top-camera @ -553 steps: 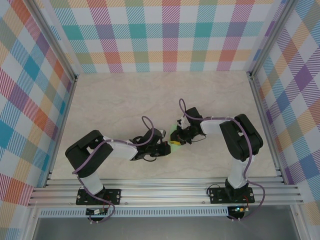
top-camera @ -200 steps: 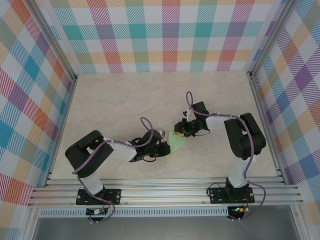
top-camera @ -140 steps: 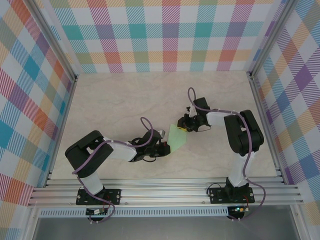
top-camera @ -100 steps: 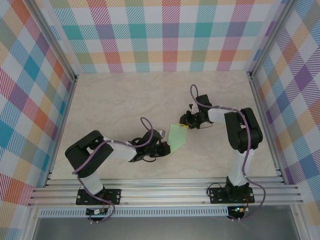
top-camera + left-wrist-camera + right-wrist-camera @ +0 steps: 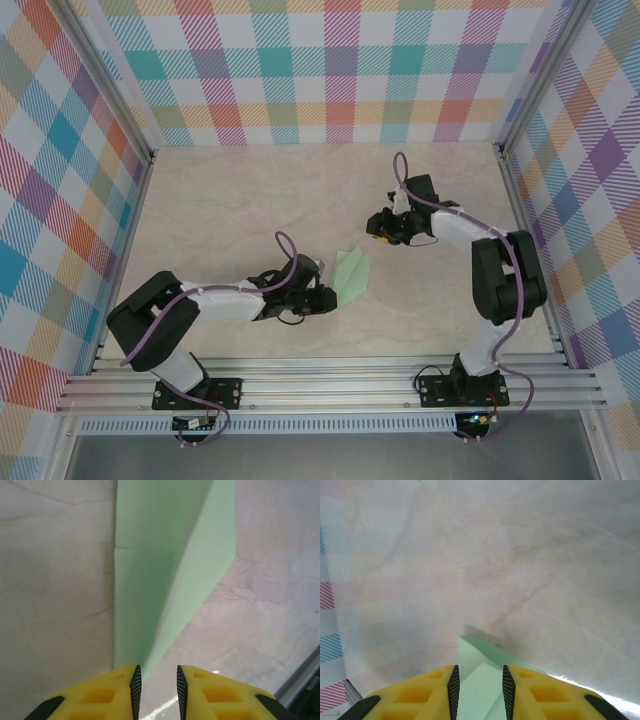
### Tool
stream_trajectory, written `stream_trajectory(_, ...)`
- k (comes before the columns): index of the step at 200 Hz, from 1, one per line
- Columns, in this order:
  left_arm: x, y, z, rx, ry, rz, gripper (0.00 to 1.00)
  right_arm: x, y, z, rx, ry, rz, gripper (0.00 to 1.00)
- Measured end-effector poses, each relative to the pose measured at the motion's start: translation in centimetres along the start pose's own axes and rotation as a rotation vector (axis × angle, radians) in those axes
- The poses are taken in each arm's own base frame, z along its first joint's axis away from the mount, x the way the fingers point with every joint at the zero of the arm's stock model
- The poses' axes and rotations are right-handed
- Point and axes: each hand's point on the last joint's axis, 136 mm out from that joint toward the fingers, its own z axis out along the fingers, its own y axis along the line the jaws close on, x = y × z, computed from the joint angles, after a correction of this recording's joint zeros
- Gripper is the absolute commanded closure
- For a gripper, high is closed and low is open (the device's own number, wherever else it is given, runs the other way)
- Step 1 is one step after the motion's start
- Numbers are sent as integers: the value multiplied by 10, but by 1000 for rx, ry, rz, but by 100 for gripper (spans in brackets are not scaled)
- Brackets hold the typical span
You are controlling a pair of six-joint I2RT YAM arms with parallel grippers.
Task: Fold a paper plane with a square sheet of paper (pick it up from the middle)
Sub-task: Fourth fold the wing at the center of the table.
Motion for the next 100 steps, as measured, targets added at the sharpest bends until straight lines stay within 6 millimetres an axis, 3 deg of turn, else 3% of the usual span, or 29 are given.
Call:
stream_trajectory(23,-25,-28,-25,49,-57,20,67,11,15,-24,-32,-41,-44,57)
stream_trajectory(49,-46,-44,-43,78,-110,40,69,50,-4,-23,-30,15,10,50)
stream_trajectory(80,-48,-36,-35,42,-89,49,76,101,-36,-10,-3,124,130,46)
stream_trajectory(100,-44,-26,-19,5,-50,46,80,119,-44,-9,-10,149,173,46)
